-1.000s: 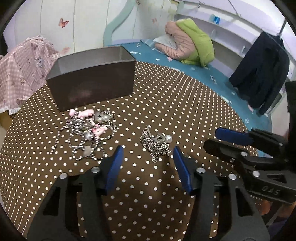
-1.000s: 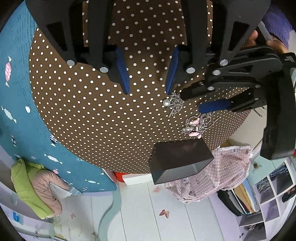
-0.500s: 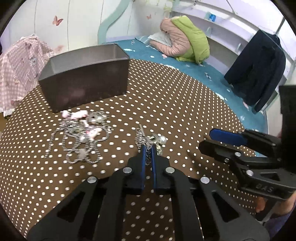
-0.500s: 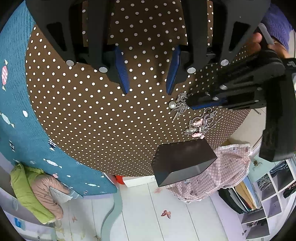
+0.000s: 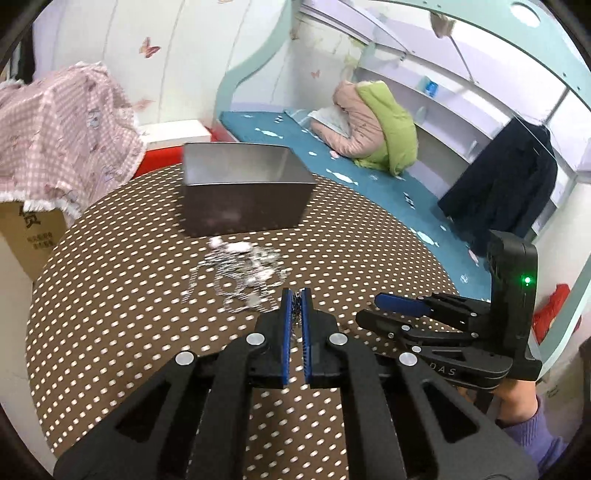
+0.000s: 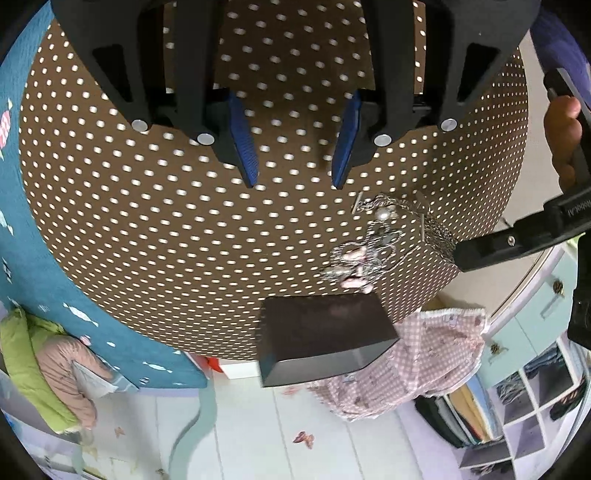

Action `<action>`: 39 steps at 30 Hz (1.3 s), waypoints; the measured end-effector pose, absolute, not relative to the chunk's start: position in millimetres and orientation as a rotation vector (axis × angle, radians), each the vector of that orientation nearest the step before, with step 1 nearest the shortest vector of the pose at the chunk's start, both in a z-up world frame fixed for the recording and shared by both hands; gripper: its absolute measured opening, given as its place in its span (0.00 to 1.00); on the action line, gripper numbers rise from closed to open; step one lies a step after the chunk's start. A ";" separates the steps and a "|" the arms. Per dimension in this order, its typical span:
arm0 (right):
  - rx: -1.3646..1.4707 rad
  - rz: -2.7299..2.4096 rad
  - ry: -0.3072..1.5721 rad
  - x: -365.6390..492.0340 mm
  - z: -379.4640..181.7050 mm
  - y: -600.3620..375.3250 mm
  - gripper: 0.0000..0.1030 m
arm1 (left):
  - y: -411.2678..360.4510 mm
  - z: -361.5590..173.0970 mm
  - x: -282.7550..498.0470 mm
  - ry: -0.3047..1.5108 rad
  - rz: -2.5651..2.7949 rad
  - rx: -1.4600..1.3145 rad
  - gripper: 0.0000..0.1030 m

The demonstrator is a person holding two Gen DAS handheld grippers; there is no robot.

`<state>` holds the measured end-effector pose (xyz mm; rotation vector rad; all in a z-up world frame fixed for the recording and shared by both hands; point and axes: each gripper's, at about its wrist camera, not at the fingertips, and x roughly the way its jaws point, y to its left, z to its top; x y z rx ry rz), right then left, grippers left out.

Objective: Organize jewelry
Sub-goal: 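Return the left gripper to the pile and grasp a silver chain, then grasp a pearl pendant with the right gripper while the left gripper holds its chain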

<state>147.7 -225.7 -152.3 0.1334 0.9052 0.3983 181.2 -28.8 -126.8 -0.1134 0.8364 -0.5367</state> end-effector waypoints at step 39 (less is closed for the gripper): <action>0.003 0.431 0.882 173.1 -147.4 -151.9 0.01 | 20.4 -117.2 187.9 0.813 -0.529 -0.210 0.05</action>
